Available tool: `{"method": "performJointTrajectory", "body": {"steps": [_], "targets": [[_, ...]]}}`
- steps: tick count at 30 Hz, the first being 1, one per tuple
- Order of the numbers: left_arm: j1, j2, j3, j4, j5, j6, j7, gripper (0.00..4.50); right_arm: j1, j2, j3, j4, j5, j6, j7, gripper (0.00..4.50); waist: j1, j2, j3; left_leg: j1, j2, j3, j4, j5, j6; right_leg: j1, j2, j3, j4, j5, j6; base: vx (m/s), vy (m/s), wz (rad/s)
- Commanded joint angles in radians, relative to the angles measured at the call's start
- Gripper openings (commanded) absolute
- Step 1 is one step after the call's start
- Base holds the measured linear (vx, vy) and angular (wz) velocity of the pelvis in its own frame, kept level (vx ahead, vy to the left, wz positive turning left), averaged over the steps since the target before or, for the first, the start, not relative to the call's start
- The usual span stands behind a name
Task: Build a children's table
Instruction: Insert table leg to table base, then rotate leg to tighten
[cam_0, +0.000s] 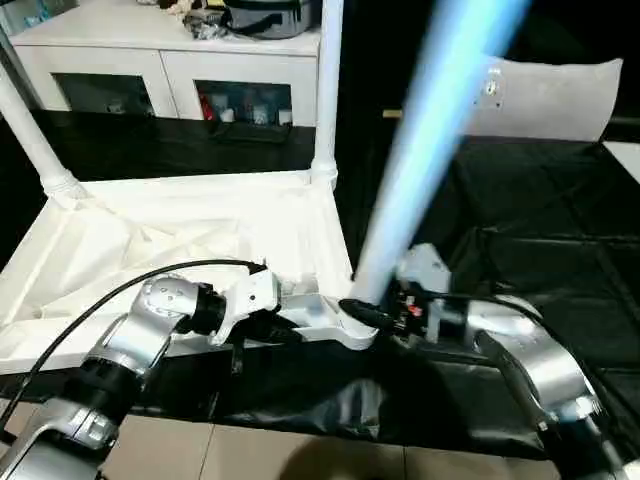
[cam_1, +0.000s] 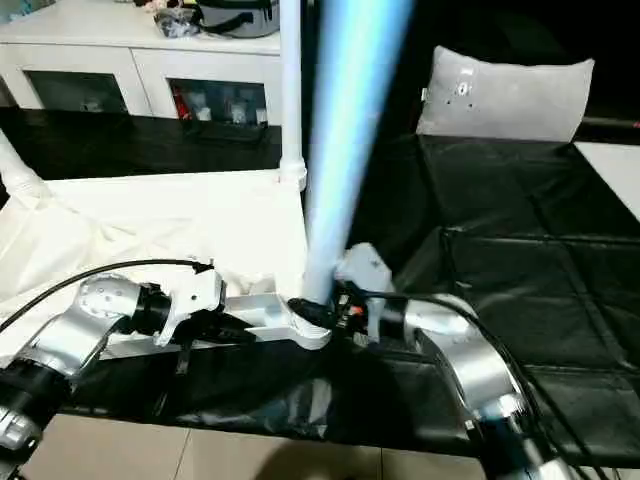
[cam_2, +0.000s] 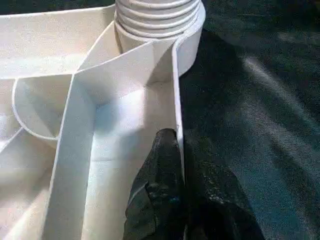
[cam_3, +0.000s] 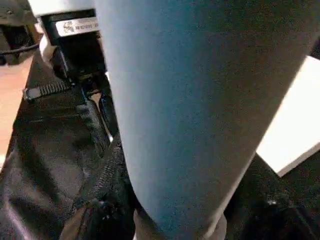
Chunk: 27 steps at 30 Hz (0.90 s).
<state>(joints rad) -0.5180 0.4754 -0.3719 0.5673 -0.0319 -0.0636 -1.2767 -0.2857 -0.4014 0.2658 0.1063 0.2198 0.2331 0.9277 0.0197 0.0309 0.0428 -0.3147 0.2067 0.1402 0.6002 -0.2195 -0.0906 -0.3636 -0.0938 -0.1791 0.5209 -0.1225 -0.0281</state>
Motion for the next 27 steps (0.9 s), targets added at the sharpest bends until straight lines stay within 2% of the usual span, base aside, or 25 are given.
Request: {"method": "performJointTrajectory", "body": {"steps": [1, 4, 5, 6, 7, 8, 9, 10, 11, 12, 13, 14, 15, 16, 17, 18, 19, 20, 21, 22, 23, 24, 25, 26, 27], "targets": [[-0.097, -0.035, -0.004, 0.006, 0.014, -0.064, 0.007, 0.0, 0.054, -0.006, 0.118, 0.097, -0.064, 0.091, 0.048, 1.9, -0.021, 0.004, -0.022, 0.014, 0.012, -0.008, -0.076, -0.489, 0.028, 0.012, -0.056, 0.011, -0.115, -0.714, 0.052, 0.0, 0.0, 0.0], [-0.147, -0.07, -0.001, 0.05, 0.019, -0.072, 0.02, 0.0, 0.056, -0.003, 0.12, 0.095, -0.054, 0.112, 0.054, 1.9, -0.025, 0.011, -0.021, 0.019, 0.017, -0.014, -0.08, -0.515, 0.024, 0.018, -0.057, 0.003, -0.122, -0.709, 0.055, 0.0, 0.0, 0.0], [-0.158, -0.077, 0.001, 0.062, 0.021, -0.072, 0.026, 0.0, 0.057, -0.001, 0.118, 0.094, -0.05, 0.119, 0.051, 1.9, -0.028, 0.017, -0.016, 0.025, 0.021, -0.019, -0.082, -0.545, 0.02, 0.018, -0.057, -0.004, -0.124, -0.704, 0.052, 0.0, 0.0, 0.0], [-0.173, -0.086, 0.002, 0.082, 0.028, -0.078, 0.037, 0.0, 0.055, 0.003, 0.117, 0.093, -0.045, 0.13, 0.048, 1.9, -0.037, 0.02, -0.012, 0.031, 0.026, -0.025, -0.085, -0.591, 0.013, 0.022, -0.053, -0.02, -0.129, -0.694, 0.053, 0.0, 0.0, 0.0], [-0.182, -0.09, 0.003, 0.096, 0.033, -0.08, 0.045, 0.0, 0.053, 0.007, 0.115, 0.094, -0.044, 0.138, 0.041, 1.9, -0.043, 0.022, -0.011, 0.024, 0.032, -0.031, -0.094, -0.616, 0.01, 0.033, -0.052, -0.021, -0.12, -0.673, 0.053, 0.0, 0.0, 0.0], [-0.189, -0.094, 0.004, 0.111, 0.037, -0.087, 0.049, 0.0, 0.051, 0.01, 0.114, 0.095, -0.044, 0.143, 0.037, 1.9, -0.037, 0.025, -0.015, -0.01, 0.057, -0.053, -0.121, -0.655, 0.004, 0.065, -0.061, 0.017, -0.059, -0.587, 0.034, 0.0, 0.0, 0.0], [-0.193, -0.091, 0.003, 0.128, 0.045, -0.096, 0.05, 0.0, 0.042, 0.023, 0.107, 0.107, -0.049, 0.161, 0.01, 1.9, -0.035, 0.023, -0.009, -0.007, 0.059, -0.052, -0.133, -0.715, -0.008, 0.056, -0.062, 0.032, -0.054, -0.578, 0.012, 0.0, 0.0, 0.0], [-0.194, -0.091, 0.003, 0.134, 0.047, -0.099, 0.049, 0.0, 0.038, 0.028, 0.105, 0.112, -0.051, 0.167, 0.0, 1.9, -0.035, 0.017, -0.004, 0.004, 0.047, -0.048, -0.124, -0.714, -0.013, 0.042, -0.066, 0.032, -0.067, -0.623, 0.009, 0.0, 0.0, 0.0], [-0.189, -0.085, 0.005, 0.135, 0.048, -0.095, 0.046, 0.0, 0.03, 0.04, 0.098, 0.124, -0.056, 0.175, -0.024, 1.9, -0.04, 0.011, -0.003, 0.031, 0.013, -0.034, -0.089, -0.642, -0.013, 0.015, -0.078, 0.011, -0.111, -0.757, 0.021, 0.0, 0.0, 0.0], [-0.175, -0.073, 0.008, 0.126, 0.045, -0.079, 0.039, 0.0, 0.017, 0.058, 0.086, 0.142, -0.064, 0.179, -0.062, 1.9, -0.056, 0.014, -0.001, 0.045, 0.001, -0.029, -0.065, -0.607, -0.011, 0.014, -0.071, -0.038, -0.143, -0.82, 0.057, 0.0, 0.0, 0.0], [-0.168, -0.067, 0.011, 0.121, 0.043, -0.069, 0.039, 0.0, 0.013, 0.065, 0.082, 0.148, -0.067, 0.179, -0.076, 1.9, -0.063, 0.021, -0.001, 0.033, 0.012, -0.037, -0.073, -0.62, -0.013, 0.033, -0.07, -0.051, -0.135, -0.793, 0.069, 0.0, 0.0, 0.0], [-0.153, -0.056, 0.017, 0.107, 0.04, -0.047, 0.041, 0.0, 0.004, 0.078, 0.075, 0.159, -0.073, 0.176, -0.102, 1.9, -0.061, 0.034, -0.003, -0.037, 0.054, -0.068, -0.124, -0.697, -0.018, 0.094, -0.068, -0.009, -0.04, -0.666, 0.066, 0.0, 0.0, 0.0], [-0.15, -0.054, 0.019, 0.105, 0.04, -0.041, 0.043, 0.0, 0.003, 0.08, 0.074, 0.16, -0.075, 0.175, -0.106, 1.9, -0.023, 0.047, -0.002, -0.055, 0.1, -0.074, -0.19, -0.834, -0.035, 0.107, -0.061, 0.068, 0.092, -0.438, -0.015, 0.0, 0.0, 0.0], [-0.11, -0.04, 0.041, 0.046, 0.037, 0.037, 0.085, 0.0, 0.0, 0.102, 0.063, 0.162, -0.085, 0.181, -0.158, 1.9, -0.019, 0.012, 0.008, -0.004, 0.058, -0.059, -0.162, -0.808, -0.044, 0.034, -0.068, 0.1, 0.029, -0.498, -0.03, -0.041, -0.055, 0.12], [-0.089, -0.038, 0.056, 0.014, 0.03, 0.073, 0.104, 0.0, -0.002, 0.113, 0.058, 0.163, -0.091, 0.182, -0.183, 1.9, -0.022, -0.038, 0.003, 0.031, -0.004, -0.032, -0.092, -0.643, -0.035, -0.01, -0.063, 0.076, -0.063, -0.771, 0.041, 0.02, -0.087, 0.17], [-0.077, -0.037, 0.066, -0.005, 0.026, 0.095, 0.115, 0.0, -0.002, 0.12, 0.054, 0.164, -0.095, 0.182, -0.198, 1.9, -0.031, -0.037, 0.016, 0.106, -0.084, 0.009, 0.079, -0.338, -0.007, -0.101, -0.104, 0.021, -0.166, -1.149, 0.09, 0.02, -0.087, 0.17], [-0.065, -0.04, 0.075, -0.026, 0.021, 0.121, 0.127, 0.0, -0.003, 0.125, 0.05, 0.165, -0.098, 0.184, -0.21, 1.9, -0.037, -0.033, 0.01, 0.06, -0.069, -0.002, 0.065, -0.273, 0.015, -0.041, -0.131, 0.013, -0.154, -1.148, 0.091, 0.041, -0.038, -0.28], [-0.025, -0.048, 0.099, -0.099, 0.007, 0.201, 0.163, 0.0, -0.006, 0.144, 0.036, 0.17, -0.104, 0.192, -0.25, 1.9, -0.041, 0.008, -0.011, -0.026, -0.018, -0.033, -0.011, -0.287, 0.005, 0.061, -0.116, -0.031, -0.109, -0.963, 0.126, 0.072, 0.09, -0.6], [0.001, -0.053, 0.107, -0.147, 0.002, 0.24, 0.182, 0.0, -0.01, 0.157, 0.025, 0.177, -0.105, 0.194, -0.278, 1.9, -0.07, 0.028, -0.004, -0.103, 0.048, -0.088, -0.087, -0.486, -0.018, 0.119, -0.097, -0.023, -0.001, -0.682, 0.091, 0.072, 0.09, -0.6], [0.05, -0.068, 0.114, -0.239, 0.0, 0.314, 0.227, 0.0, -0.024, 0.186, -0.002, 0.203, -0.109, 0.191, -0.343, 1.9, -0.052, 0.038, -0.003, -0.118, 0.079, -0.109, -0.13, -0.631, -0.013, 0.135, -0.084, 0.025, 0.107, -0.507, 0.043, 0.036, 0.068, -0.24], [0.064, -0.072, 0.115, -0.265, 0.002, 0.334, 0.24, 0.0, -0.029, 0.194, -0.01, 0.212, -0.11, 0.19, -0.361, 1.9, -0.055, 0.025, 0.005, -0.057, 0.093, -0.116, -0.164, -0.781, -0.023, 0.071, -0.066, 0.085, 0.12, -0.26, -0.034, 0.0, 0.0, 0.0], [0.089, -0.084, 0.11, -0.315, 0.007, 0.366, 0.26, 0.0, -0.04, 0.21, -0.026, 0.228, -0.11, 0.191, -0.39, 1.9, -0.047, -0.02, 0.011, -0.003, 0.003, -0.074, -0.092, -0.65, -0.045, 0.007, -0.079, 0.083, -0.017, -0.658, 0.001, 0.0, 0.0, 0.0], [0.093, -0.087, 0.108, -0.324, 0.008, 0.371, 0.263, 0.0, -0.043, 0.212, -0.029, 0.232, -0.11, 0.19, -0.394, 1.9, -0.043, -0.017, 0.021, 0.038, -0.041, -0.047, -0.03, -0.53, -0.045, -0.045, -0.086, 0.056, -0.081, -0.925, 0.04, 0.018, -0.031, 0.21], [0.126, -0.11, 0.09, -0.396, 0.017, 0.41, 0.282, 0.0, -0.065, 0.23, -0.048, 0.264, -0.113, 0.185, -0.432, 1.89, -0.065, -0.015, 0.016, 0.072, -0.063, -0.032, 0.058, -0.368, -0.015, -0.061, -0.129, 0.019, -0.135, -1.108, 0.062, 0.0, 0.0, 0.0], [0.14, -0.119, 0.082, -0.432, 0.022, 0.432, 0.292, 0.0, -0.074, 0.236, -0.055, 0.278, -0.114, 0.181, -0.447, 1.89, -0.1, 0.01, 0.017, -0.033, -0.013, -0.064, -0.029, -0.477, -0.021, 0.051, -0.1, -0.06, -0.09, -0.974, 0.105, 0.0, 0.0, 0.0]]}}
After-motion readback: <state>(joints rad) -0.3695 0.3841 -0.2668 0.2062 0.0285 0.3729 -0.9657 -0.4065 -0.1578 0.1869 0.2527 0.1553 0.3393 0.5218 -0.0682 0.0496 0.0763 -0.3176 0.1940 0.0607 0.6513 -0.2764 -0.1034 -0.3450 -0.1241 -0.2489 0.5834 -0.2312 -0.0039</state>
